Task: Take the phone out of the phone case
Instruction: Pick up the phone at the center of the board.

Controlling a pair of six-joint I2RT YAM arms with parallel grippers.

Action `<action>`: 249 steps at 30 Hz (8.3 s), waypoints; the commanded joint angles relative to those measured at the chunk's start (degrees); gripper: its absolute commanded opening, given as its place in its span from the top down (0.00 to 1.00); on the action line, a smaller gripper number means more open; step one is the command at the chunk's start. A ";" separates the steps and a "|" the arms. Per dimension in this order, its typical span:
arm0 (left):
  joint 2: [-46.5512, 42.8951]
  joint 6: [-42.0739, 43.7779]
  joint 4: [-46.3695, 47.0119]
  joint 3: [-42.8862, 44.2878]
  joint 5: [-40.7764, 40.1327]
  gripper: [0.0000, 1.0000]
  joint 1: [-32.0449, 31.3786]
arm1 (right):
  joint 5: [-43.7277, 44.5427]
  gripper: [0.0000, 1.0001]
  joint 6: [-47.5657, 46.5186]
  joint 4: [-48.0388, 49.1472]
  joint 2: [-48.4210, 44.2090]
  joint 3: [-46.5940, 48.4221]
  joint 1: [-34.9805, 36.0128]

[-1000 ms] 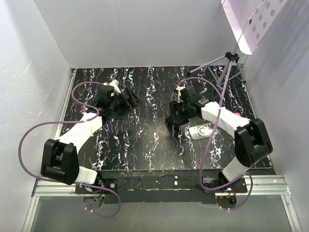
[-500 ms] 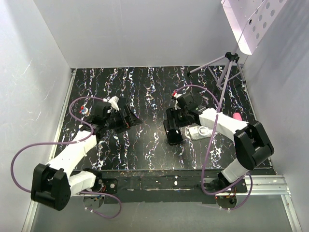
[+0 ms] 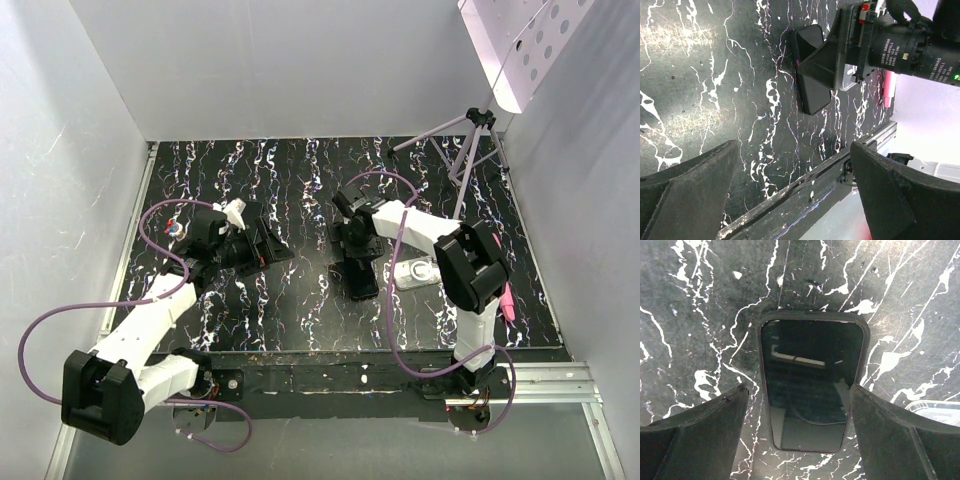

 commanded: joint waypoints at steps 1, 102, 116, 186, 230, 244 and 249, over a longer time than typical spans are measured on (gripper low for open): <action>-2.10 1.51 -1.50 1.33 1.12 0.06 -0.15 | 7.21 0.12 3.71 -8.33 2.98 3.39 1.67; 18.65 -4.56 11.70 10.55 8.27 1.00 -13.60 | 5.10 0.25 -14.14 21.19 -38.75 -28.33 18.28; 4.84 -7.88 4.37 17.33 -20.97 1.00 -13.60 | -3.45 0.04 32.23 35.02 -53.25 -45.53 6.09; -16.34 0.96 -4.77 2.03 -29.13 0.16 -23.79 | -32.48 0.99 15.51 34.76 -64.61 -40.57 -11.25; 4.23 0.11 22.83 6.96 25.30 1.00 -23.00 | -61.70 0.64 29.20 59.42 -54.23 -42.48 -13.27; 1.14 -20.46 43.40 0.89 16.23 1.00 -22.21 | -48.86 0.47 39.23 69.09 -53.18 -43.37 -7.66; 1.15 -22.13 45.17 0.45 15.88 1.00 -22.21 | -45.18 0.98 45.98 82.07 -52.12 -47.84 -6.24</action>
